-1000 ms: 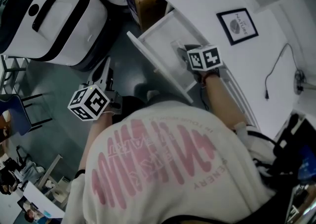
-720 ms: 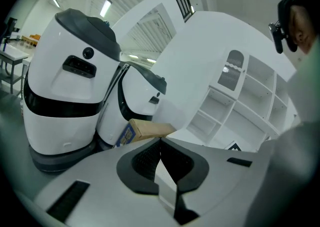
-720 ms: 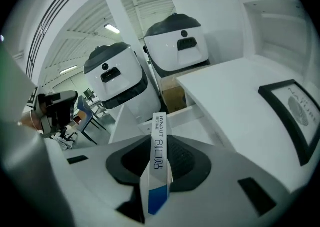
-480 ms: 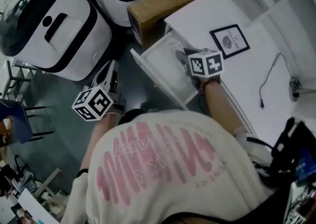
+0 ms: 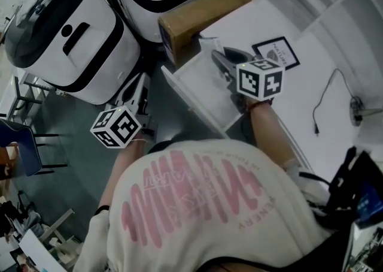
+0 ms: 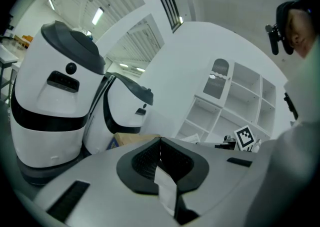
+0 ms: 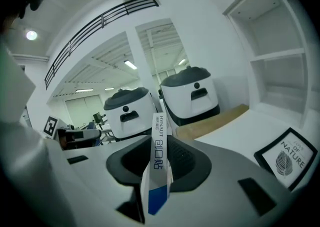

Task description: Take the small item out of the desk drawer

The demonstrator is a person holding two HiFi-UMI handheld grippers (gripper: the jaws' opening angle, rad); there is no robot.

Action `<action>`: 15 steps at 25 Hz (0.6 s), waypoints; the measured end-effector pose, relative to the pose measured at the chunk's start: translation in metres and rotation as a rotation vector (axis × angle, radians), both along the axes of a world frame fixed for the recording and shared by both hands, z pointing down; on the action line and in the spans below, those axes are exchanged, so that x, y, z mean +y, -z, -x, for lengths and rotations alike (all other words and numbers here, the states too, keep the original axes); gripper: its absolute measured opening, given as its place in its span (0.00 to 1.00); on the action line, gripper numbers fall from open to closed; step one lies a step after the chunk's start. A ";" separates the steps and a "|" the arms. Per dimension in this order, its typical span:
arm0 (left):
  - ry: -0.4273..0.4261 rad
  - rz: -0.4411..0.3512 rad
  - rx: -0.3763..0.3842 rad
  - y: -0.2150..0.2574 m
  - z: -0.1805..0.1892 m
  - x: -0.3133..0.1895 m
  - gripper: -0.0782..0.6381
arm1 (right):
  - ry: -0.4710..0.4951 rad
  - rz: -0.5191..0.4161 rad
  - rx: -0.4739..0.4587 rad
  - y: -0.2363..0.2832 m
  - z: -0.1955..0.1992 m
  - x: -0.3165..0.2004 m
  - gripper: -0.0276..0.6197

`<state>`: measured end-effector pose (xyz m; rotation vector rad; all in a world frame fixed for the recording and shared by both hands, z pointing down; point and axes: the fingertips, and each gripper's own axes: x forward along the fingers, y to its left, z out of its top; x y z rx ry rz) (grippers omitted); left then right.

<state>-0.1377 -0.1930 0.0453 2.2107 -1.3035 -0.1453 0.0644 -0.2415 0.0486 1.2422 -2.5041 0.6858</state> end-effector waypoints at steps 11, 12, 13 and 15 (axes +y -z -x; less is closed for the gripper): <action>-0.023 -0.045 -0.013 0.018 -0.009 0.016 0.15 | 0.003 -0.128 -0.055 0.052 0.008 0.027 0.21; -0.024 -0.046 -0.014 0.019 -0.009 0.018 0.15 | 0.004 -0.130 -0.052 0.052 0.008 0.029 0.21; -0.025 -0.046 -0.015 0.019 -0.010 0.020 0.15 | 0.004 -0.130 -0.049 0.052 0.007 0.031 0.21; -0.028 -0.045 -0.017 0.019 -0.011 0.022 0.15 | 0.003 -0.127 -0.044 0.050 0.006 0.035 0.21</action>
